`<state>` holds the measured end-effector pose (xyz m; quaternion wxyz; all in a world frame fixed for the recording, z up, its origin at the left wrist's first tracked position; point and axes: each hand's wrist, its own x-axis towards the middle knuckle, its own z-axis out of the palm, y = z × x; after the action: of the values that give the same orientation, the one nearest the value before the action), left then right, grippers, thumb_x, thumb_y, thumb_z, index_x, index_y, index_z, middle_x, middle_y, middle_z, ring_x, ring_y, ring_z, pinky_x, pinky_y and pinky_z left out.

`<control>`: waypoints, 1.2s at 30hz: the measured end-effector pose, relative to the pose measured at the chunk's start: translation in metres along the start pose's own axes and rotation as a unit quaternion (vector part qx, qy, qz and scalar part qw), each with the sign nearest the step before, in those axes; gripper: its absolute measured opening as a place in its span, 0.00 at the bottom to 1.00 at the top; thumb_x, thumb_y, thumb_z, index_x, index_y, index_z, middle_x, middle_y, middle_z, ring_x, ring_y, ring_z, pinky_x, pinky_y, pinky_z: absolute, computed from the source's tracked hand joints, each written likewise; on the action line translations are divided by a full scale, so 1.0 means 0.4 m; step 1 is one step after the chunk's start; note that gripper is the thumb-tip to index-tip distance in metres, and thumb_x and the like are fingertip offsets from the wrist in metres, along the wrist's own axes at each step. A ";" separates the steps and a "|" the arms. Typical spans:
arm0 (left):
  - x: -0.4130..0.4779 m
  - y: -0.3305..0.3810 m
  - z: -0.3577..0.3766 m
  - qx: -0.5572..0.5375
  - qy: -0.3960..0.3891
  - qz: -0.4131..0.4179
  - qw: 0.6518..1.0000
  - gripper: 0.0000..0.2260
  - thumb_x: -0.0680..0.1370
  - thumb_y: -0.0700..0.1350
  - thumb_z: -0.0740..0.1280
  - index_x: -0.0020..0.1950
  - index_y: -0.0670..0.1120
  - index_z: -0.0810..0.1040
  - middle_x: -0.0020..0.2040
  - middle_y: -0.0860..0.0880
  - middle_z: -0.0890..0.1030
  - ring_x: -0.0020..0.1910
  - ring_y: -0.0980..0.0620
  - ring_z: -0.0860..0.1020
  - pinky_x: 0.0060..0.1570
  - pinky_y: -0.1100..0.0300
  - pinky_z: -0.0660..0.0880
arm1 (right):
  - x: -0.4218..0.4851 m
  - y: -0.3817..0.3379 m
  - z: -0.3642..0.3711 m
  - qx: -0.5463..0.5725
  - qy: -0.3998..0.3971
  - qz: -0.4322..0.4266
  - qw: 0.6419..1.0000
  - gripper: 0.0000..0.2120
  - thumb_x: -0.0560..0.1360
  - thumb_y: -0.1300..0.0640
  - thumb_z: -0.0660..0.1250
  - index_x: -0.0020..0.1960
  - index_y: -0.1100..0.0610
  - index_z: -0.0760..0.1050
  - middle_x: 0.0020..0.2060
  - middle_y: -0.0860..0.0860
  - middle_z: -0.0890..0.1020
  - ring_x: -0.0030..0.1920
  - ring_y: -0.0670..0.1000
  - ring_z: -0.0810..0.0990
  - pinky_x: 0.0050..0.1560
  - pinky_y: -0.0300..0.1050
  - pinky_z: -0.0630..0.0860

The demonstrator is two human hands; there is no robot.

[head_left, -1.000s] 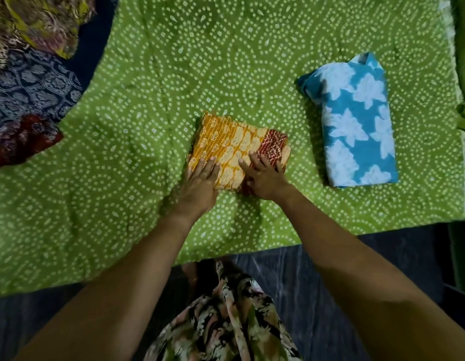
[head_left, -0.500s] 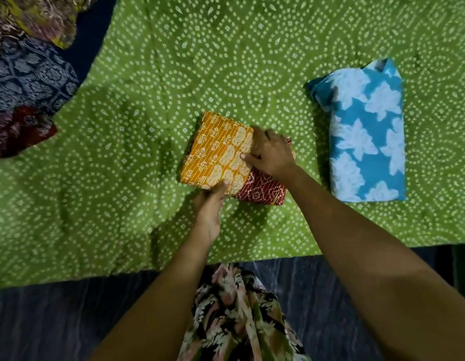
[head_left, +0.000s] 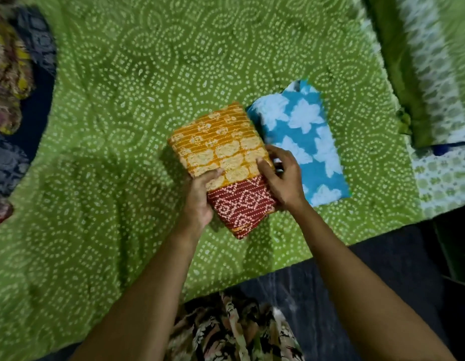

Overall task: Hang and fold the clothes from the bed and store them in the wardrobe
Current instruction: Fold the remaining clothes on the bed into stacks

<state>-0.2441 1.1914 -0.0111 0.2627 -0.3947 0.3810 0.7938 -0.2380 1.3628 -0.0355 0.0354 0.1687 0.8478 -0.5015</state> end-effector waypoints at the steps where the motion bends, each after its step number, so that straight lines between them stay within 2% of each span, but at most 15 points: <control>1: -0.005 -0.001 0.044 0.008 -0.023 -0.010 1.000 0.11 0.70 0.36 0.65 0.52 0.39 0.76 0.52 0.40 0.80 0.48 0.40 0.79 0.50 0.49 0.76 | -0.009 -0.002 -0.036 0.006 0.041 0.002 0.999 0.20 0.74 0.47 0.66 0.63 0.55 0.75 0.53 0.53 0.76 0.52 0.50 0.77 0.52 0.43 0.76; 5: -0.005 -0.032 0.226 0.074 -0.115 -0.056 0.989 0.28 0.65 0.38 0.68 0.65 0.38 0.71 0.61 0.38 0.76 0.51 0.42 0.77 0.56 0.48 0.73 | -0.027 -0.004 -0.202 -0.038 0.195 -0.035 0.979 0.19 0.76 0.49 0.63 0.64 0.56 0.73 0.55 0.55 0.75 0.54 0.53 0.76 0.53 0.49 0.76; 8: 0.036 -0.079 0.300 0.116 -0.142 -0.089 0.979 0.20 0.69 0.37 0.67 0.61 0.41 0.74 0.55 0.40 0.80 0.52 0.43 0.79 0.54 0.50 0.74 | -0.022 0.029 -0.279 -0.143 0.238 -0.044 0.960 0.19 0.78 0.51 0.60 0.66 0.59 0.71 0.59 0.58 0.74 0.57 0.57 0.75 0.55 0.47 0.71; 10: 0.077 -0.114 0.304 0.187 -0.113 -0.070 0.973 0.11 0.72 0.34 0.67 0.53 0.43 0.76 0.46 0.45 0.82 0.46 0.48 0.80 0.46 0.55 0.77 | 0.000 0.078 -0.295 -0.249 0.162 -0.055 0.953 0.20 0.79 0.53 0.58 0.69 0.59 0.68 0.66 0.60 0.71 0.64 0.58 0.71 0.61 0.50 0.70; 11: 0.091 -0.126 0.299 0.221 -0.098 -0.064 0.968 0.11 0.71 0.33 0.67 0.52 0.43 0.76 0.45 0.47 0.81 0.45 0.50 0.79 0.43 0.58 0.77 | 0.013 0.107 -0.293 -0.307 0.078 -0.064 0.946 0.21 0.80 0.54 0.57 0.71 0.58 0.66 0.70 0.60 0.67 0.68 0.59 0.67 0.65 0.54 0.68; 12: 0.106 -0.141 0.290 0.256 -0.081 -0.060 0.961 0.13 0.72 0.32 0.66 0.54 0.43 0.75 0.47 0.46 0.81 0.48 0.48 0.78 0.44 0.58 0.78 | 0.019 0.134 -0.289 -0.351 -0.023 -0.064 0.934 0.22 0.80 0.55 0.56 0.73 0.58 0.63 0.73 0.59 0.61 0.72 0.59 0.62 0.68 0.59 0.64; 14: 0.111 -0.148 0.268 0.314 -0.047 -0.066 0.946 0.16 0.78 0.36 0.62 0.65 0.42 0.72 0.61 0.44 0.78 0.61 0.43 0.74 0.58 0.58 0.72 | 0.019 0.158 -0.267 -0.366 -0.209 -0.007 0.907 0.25 0.81 0.55 0.56 0.76 0.55 0.56 0.77 0.55 0.50 0.76 0.56 0.50 0.73 0.60 0.54; 15: 0.111 -0.141 0.261 0.314 -0.046 -0.075 0.946 0.16 0.80 0.39 0.61 0.68 0.43 0.70 0.62 0.44 0.77 0.63 0.43 0.73 0.60 0.57 0.71 | 0.024 0.157 -0.260 -0.344 -0.245 0.021 0.906 0.26 0.81 0.55 0.56 0.77 0.55 0.53 0.77 0.54 0.47 0.77 0.55 0.46 0.73 0.59 0.50; 17: 0.098 -0.119 0.242 0.294 -0.065 -0.089 0.950 0.14 0.80 0.46 0.59 0.66 0.48 0.70 0.47 0.50 0.82 0.45 0.51 0.80 0.44 0.62 0.76 | 0.012 0.127 -0.239 -0.237 -0.216 0.051 0.946 0.26 0.81 0.54 0.57 0.76 0.57 0.54 0.77 0.55 0.47 0.76 0.55 0.47 0.73 0.52 0.50; 18: 0.093 -0.110 0.232 0.285 -0.068 -0.083 0.952 0.15 0.81 0.48 0.58 0.68 0.49 0.69 0.47 0.51 0.81 0.45 0.54 0.79 0.44 0.64 0.74 | 0.005 0.108 -0.223 -0.159 -0.190 0.074 0.966 0.26 0.81 0.52 0.57 0.76 0.57 0.55 0.77 0.56 0.47 0.76 0.55 0.49 0.73 0.50 0.52; 20: 0.080 -0.090 0.217 0.269 -0.054 -0.065 0.959 0.18 0.82 0.49 0.55 0.71 0.45 0.66 0.65 0.48 0.74 0.65 0.51 0.72 0.63 0.59 0.66 | -0.015 0.053 -0.186 0.006 -0.159 0.143 0.977 0.27 0.80 0.50 0.58 0.76 0.55 0.55 0.77 0.54 0.49 0.76 0.53 0.51 0.73 0.49 0.52; 23: 0.035 -0.039 0.198 0.205 -0.049 -0.051 0.976 0.19 0.82 0.51 0.53 0.70 0.45 0.66 0.70 0.47 0.69 0.69 0.50 0.67 0.60 0.59 0.65 | -0.028 -0.034 -0.112 0.133 -0.138 0.188 0.963 0.28 0.80 0.47 0.56 0.76 0.56 0.56 0.76 0.50 0.56 0.75 0.50 0.54 0.75 0.49 0.54; 27: -0.006 0.091 0.118 0.128 -0.045 -0.030 0.990 0.21 0.82 0.54 0.50 0.72 0.48 0.63 0.70 0.46 0.69 0.68 0.48 0.68 0.54 0.58 0.64 | -0.004 -0.168 0.009 0.189 -0.142 0.217 0.947 0.27 0.80 0.43 0.52 0.76 0.53 0.56 0.75 0.49 0.59 0.74 0.50 0.59 0.74 0.51 0.57; 31: -0.048 0.258 -0.027 0.073 -0.033 0.018 0.997 0.23 0.82 0.56 0.48 0.73 0.46 0.62 0.71 0.44 0.69 0.71 0.45 0.65 0.69 0.52 0.59 | 0.013 -0.326 0.167 0.229 -0.185 0.235 0.926 0.27 0.80 0.41 0.50 0.76 0.51 0.55 0.75 0.48 0.60 0.73 0.51 0.62 0.71 0.52 0.59; 36: -0.115 0.499 -0.299 0.049 0.028 0.079 0.995 0.22 0.82 0.55 0.47 0.73 0.47 0.62 0.70 0.44 0.69 0.70 0.46 0.67 0.69 0.53 0.59 | -0.018 -0.540 0.467 0.238 -0.250 0.217 0.913 0.28 0.80 0.41 0.48 0.76 0.53 0.56 0.74 0.52 0.62 0.72 0.52 0.64 0.66 0.50 0.62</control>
<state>-0.3109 0.9747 0.0587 0.2073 -0.3717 0.4566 0.7813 -0.3210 1.1049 0.0552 0.3130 0.2213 0.6094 -0.6940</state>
